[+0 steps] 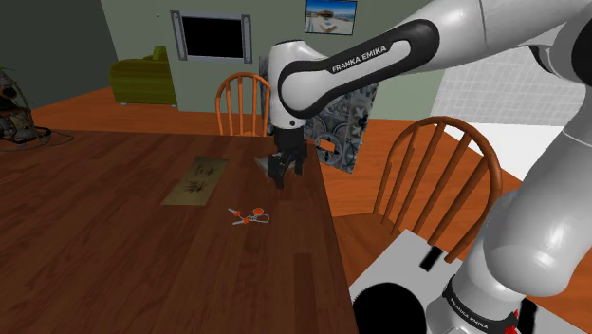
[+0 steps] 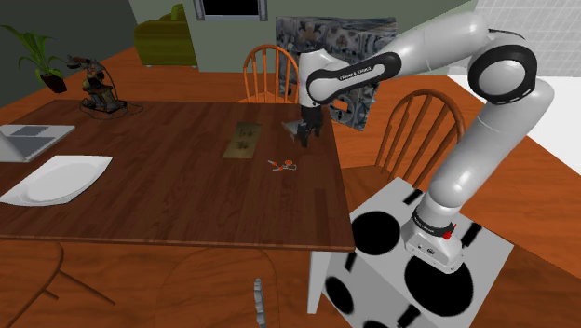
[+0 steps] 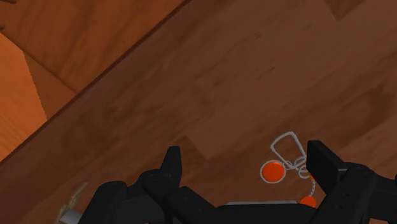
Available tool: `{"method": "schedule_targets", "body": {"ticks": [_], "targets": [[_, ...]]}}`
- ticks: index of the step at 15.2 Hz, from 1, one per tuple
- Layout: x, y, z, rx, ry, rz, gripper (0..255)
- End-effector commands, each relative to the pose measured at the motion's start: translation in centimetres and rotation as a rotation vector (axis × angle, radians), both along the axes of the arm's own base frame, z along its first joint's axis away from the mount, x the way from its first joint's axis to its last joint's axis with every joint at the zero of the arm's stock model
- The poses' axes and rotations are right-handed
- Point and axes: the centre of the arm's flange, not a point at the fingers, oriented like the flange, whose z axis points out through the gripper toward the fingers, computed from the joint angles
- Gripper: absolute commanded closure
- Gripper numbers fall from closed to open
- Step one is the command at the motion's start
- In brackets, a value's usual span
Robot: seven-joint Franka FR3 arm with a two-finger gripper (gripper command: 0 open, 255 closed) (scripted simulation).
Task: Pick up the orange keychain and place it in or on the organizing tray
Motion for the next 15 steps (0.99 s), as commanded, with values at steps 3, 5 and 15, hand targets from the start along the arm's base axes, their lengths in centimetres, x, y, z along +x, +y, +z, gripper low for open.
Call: {"method": "schedule_targets", "body": {"ticks": [3,5,15], "targets": [[2.9,3.6,-2.1,0.004,-0.016,0.072,0],[4.3,5.5,-3.2,0.006,-0.024,0.107,0],[8.7,12.3,-8.5,0.013,-0.051,0.23,0]]}}
